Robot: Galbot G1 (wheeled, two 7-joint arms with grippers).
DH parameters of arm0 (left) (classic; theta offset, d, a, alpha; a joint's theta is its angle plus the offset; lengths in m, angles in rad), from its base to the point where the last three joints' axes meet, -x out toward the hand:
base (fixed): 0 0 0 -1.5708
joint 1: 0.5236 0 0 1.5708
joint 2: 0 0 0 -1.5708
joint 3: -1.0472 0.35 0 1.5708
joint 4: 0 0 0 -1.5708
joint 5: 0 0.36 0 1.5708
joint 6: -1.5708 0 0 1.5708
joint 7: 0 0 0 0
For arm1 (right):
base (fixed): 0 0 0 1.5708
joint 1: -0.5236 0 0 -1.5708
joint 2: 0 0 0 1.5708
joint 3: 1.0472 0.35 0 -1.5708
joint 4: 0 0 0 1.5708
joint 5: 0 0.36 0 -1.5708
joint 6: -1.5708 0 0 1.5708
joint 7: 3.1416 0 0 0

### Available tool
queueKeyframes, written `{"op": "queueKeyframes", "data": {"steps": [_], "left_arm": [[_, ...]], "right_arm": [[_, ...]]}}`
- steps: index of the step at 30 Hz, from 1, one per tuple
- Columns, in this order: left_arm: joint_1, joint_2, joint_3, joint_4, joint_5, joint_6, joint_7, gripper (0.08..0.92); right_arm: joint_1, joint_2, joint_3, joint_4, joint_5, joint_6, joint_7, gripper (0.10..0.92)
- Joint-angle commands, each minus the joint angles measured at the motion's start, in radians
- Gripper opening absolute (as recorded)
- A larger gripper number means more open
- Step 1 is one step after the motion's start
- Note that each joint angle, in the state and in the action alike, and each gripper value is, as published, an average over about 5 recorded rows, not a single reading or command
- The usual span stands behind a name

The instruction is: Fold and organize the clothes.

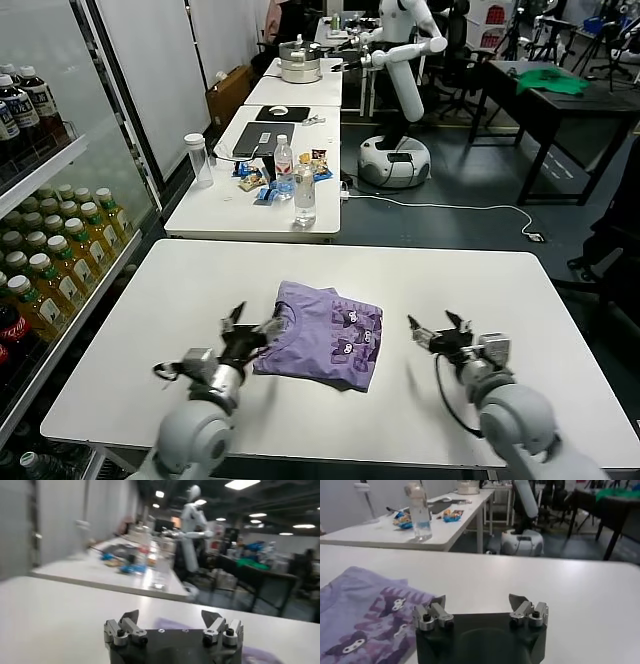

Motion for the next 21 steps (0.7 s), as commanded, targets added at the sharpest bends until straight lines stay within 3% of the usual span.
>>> {"op": "queueKeyframes", "data": {"steps": [1, 15, 21], "left_arm": [[0.141, 0.081, -0.189, -0.042, 0.063, -0.068, -0.002, 0.823], [0.132, 0.083, -0.174, -0.037, 0.064, -0.07, -0.002, 0.823], [0.135, 0.089, -0.176, -0.035, 0.061, -0.074, -0.001, 0.823]], "right_arm": [[0.112, 0.243, -0.205, -0.189, -0.044, 0.016, 0.062, 0.823], [0.22, 0.285, -0.234, -0.3, -0.043, 0.015, 0.077, 0.807], [0.247, 0.269, -0.218, -0.313, -0.044, 0.017, 0.07, 0.655]]}}
